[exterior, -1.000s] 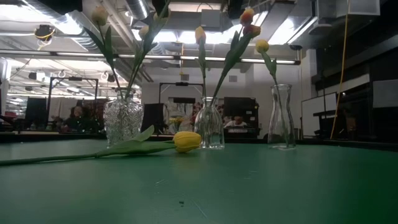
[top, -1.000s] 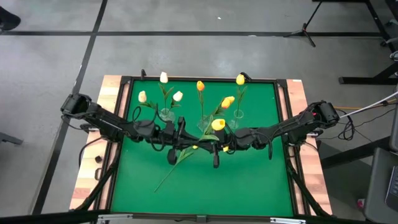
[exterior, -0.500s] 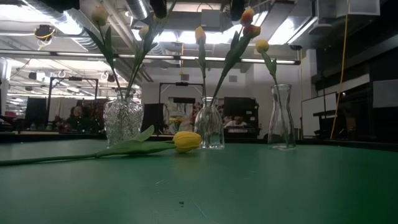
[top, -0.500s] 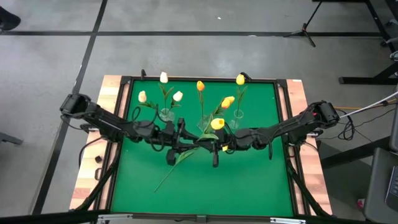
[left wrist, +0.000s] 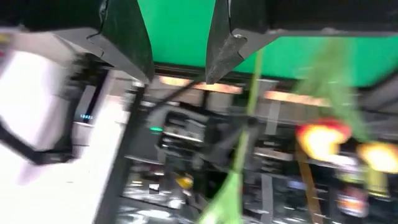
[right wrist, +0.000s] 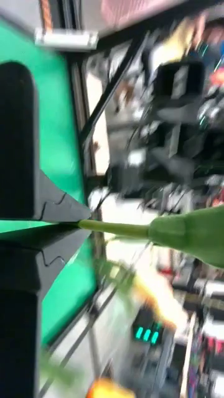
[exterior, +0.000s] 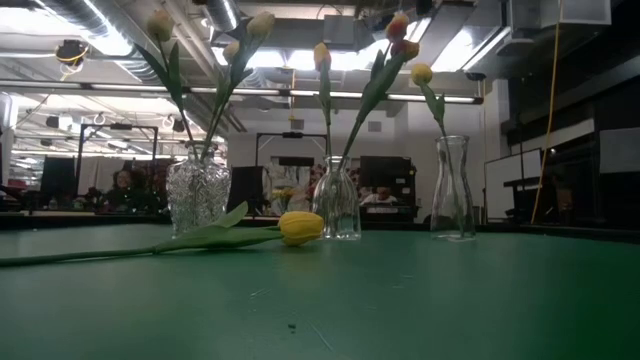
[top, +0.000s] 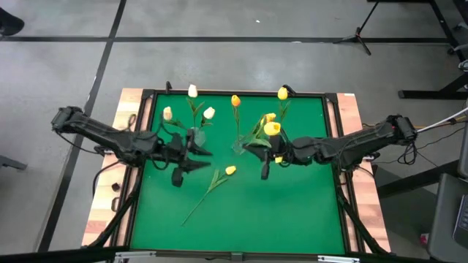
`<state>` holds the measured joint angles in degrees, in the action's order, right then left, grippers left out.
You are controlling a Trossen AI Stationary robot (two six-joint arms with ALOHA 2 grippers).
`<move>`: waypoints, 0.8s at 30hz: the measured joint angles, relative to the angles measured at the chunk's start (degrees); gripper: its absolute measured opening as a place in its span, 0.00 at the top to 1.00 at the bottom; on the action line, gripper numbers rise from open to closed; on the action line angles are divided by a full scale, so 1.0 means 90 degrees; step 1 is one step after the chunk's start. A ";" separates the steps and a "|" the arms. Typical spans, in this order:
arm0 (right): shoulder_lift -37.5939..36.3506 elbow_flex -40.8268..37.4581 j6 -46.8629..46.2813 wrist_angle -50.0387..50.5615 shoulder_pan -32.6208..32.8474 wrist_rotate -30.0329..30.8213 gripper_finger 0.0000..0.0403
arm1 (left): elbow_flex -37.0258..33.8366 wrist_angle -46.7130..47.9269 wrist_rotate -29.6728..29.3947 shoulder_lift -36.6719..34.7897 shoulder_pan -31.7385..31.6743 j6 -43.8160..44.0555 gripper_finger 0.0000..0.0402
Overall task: Sort flowers into vase by color
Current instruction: Put the right yellow flower into the right transparent vase
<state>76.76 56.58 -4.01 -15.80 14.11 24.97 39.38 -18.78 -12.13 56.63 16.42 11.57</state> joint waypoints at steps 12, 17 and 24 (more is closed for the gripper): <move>-0.1572 -0.0005 -0.0055 0.1958 0.0393 0.1451 1.00 | 0.0000 0.2337 -0.1615 -0.1851 0.0561 -0.0179 0.64; -0.2237 -0.0005 -0.0908 0.3695 0.1135 0.3065 1.00 | 0.0000 0.3037 -0.2174 -0.2235 0.0929 -0.0134 0.64; -0.2605 -0.0007 -0.2700 0.5643 0.2041 0.4596 1.00 | 0.0000 0.3077 -0.2596 -0.2256 0.1235 -0.0299 0.64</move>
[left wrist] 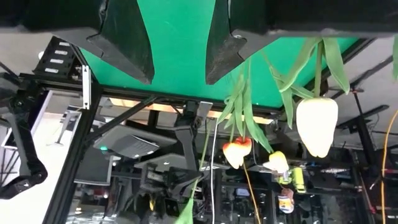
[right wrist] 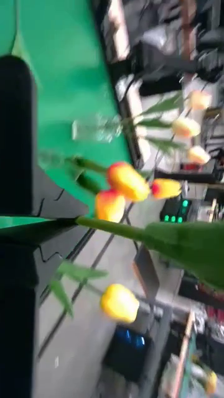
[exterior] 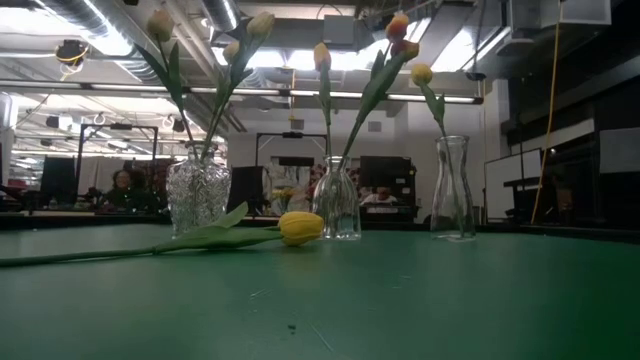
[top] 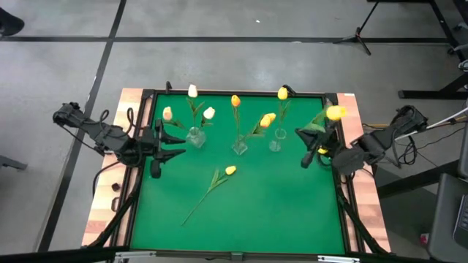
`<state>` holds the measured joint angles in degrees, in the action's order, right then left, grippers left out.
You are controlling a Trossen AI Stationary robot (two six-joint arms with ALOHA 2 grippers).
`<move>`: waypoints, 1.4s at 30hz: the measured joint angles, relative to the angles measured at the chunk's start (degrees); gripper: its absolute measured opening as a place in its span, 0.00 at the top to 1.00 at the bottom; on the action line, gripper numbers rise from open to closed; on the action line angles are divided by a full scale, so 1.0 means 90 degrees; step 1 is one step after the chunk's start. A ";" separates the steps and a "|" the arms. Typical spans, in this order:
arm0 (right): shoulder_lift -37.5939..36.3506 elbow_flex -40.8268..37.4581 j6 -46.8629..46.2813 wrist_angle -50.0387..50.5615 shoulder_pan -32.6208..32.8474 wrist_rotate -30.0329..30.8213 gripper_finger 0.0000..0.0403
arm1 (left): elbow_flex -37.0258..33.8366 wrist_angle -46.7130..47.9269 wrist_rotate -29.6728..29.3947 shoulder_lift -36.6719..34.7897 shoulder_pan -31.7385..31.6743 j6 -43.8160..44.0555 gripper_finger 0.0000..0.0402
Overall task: Sort flowers into vase by color
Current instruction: Put the right yellow flower into the right transparent vase
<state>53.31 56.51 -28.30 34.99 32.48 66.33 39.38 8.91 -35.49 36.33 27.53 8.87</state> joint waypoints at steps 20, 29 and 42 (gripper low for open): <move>-0.1115 -0.2135 0.1421 -0.3282 -0.1751 -0.1986 1.00 | 0.0000 -0.0088 0.0265 -0.0017 0.0004 -0.0222 0.64; -0.1425 -0.2364 0.1485 -0.2815 -0.2440 -0.2674 1.00 | 0.0000 -0.0096 0.0737 -0.0240 0.0007 -0.0454 0.64; -0.1354 -0.2458 0.1513 -0.2819 -0.3471 -0.3634 1.00 | -0.0866 -0.0689 0.0737 -0.1090 0.0004 -0.0341 0.64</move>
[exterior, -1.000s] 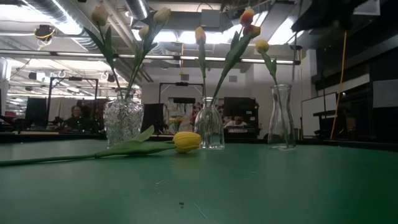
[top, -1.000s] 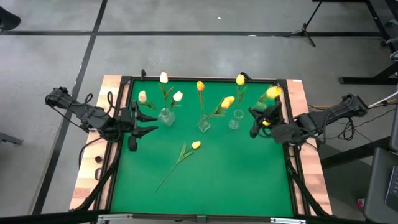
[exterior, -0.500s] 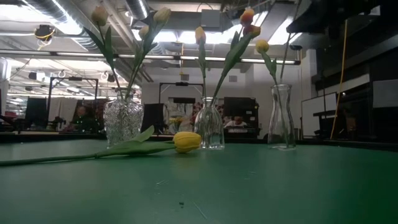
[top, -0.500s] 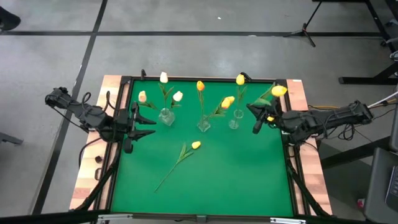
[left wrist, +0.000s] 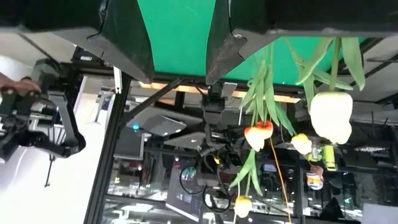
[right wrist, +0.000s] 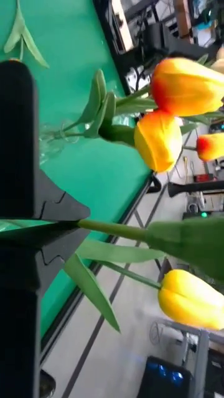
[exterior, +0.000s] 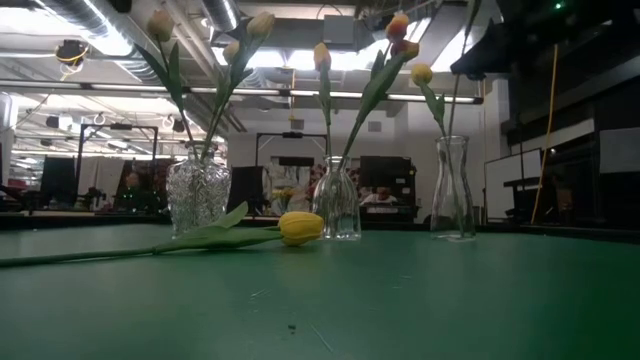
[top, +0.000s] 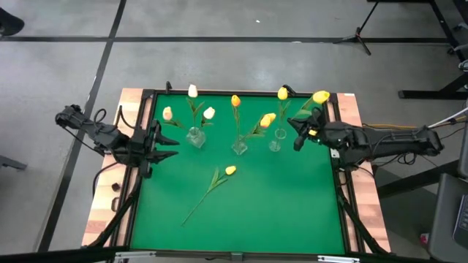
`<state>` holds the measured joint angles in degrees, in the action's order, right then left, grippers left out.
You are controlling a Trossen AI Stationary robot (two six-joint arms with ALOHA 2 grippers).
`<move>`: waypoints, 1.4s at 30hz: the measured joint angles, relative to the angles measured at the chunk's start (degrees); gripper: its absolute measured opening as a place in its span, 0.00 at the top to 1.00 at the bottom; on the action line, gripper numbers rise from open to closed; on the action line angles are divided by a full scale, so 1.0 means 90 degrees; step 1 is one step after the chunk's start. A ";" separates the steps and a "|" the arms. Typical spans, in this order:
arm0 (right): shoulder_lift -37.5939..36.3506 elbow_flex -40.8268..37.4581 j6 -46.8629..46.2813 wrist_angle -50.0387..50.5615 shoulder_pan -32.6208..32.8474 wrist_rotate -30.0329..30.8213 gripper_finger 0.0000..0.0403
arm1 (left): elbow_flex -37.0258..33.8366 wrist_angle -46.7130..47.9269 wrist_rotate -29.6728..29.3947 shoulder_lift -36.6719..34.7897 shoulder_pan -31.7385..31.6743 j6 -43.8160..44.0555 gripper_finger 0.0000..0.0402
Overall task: Sort flowers into vase by color
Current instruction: Put the right yellow flower into the right transparent vase
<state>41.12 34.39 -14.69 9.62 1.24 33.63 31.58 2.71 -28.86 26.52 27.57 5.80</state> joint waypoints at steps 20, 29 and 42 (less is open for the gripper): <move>-0.0054 -0.1099 -0.0172 -0.1080 -0.0144 -0.0327 1.00 | -0.0222 -0.0028 0.0005 -0.0172 -0.0002 0.0348 0.64; -0.0087 -0.1088 -0.0215 -0.1064 -0.0144 -0.0245 0.86 | -0.0222 -0.0023 -0.0053 -0.0160 -0.0007 0.0343 0.64; -0.0083 -0.1088 -0.0372 -0.0854 -0.0142 -0.0352 0.66 | -0.0222 -0.0021 -0.0053 -0.0158 -0.0007 0.0360 0.64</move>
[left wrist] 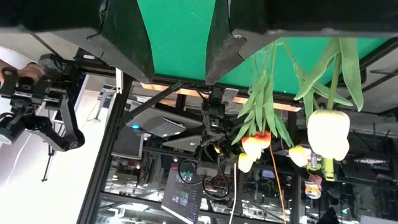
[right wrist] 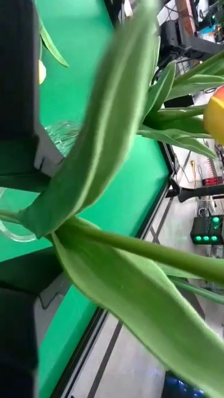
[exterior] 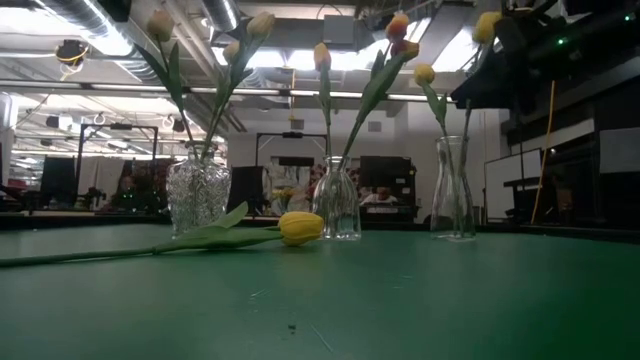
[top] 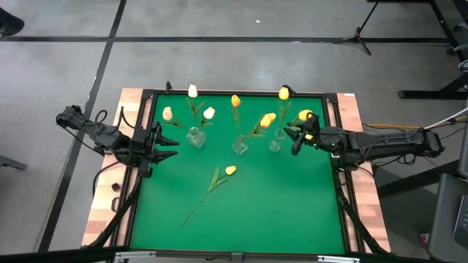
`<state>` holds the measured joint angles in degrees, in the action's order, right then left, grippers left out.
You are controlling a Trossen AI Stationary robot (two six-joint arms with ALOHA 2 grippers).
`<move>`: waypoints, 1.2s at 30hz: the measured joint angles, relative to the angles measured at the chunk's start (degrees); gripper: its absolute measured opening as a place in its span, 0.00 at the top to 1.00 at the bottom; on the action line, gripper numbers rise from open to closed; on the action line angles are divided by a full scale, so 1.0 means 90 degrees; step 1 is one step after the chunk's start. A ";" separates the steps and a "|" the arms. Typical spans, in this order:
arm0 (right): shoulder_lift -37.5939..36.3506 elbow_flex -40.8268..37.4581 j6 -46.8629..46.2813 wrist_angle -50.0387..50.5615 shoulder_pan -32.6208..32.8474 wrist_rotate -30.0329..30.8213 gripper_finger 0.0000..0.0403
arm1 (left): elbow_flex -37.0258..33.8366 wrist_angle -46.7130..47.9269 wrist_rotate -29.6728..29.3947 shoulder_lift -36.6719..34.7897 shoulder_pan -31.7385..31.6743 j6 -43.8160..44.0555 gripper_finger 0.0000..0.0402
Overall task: Sort flowers into vase by color
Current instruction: Put the right yellow flower into the right transparent vase, then put the yellow flower into the right transparent vase
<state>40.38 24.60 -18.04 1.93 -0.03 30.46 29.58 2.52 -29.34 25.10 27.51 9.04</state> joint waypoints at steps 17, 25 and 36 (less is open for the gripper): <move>-0.0002 0.0253 0.0155 0.0656 0.0000 -0.0575 0.43 | 0.0000 0.0321 0.0049 0.0000 0.0000 0.0656 0.64; -0.0022 0.0666 -0.0084 0.1661 0.0000 -0.0700 0.38 | 0.0000 0.0535 0.0142 0.0000 0.0000 0.0968 0.64; -0.0019 0.0687 -0.0997 0.2900 0.0000 -0.1343 0.38 | 0.0000 0.0666 0.0418 0.0082 0.0004 0.1434 0.64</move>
<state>40.21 30.79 -27.01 28.03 -0.03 18.37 29.58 8.52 -25.58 25.84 27.54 21.94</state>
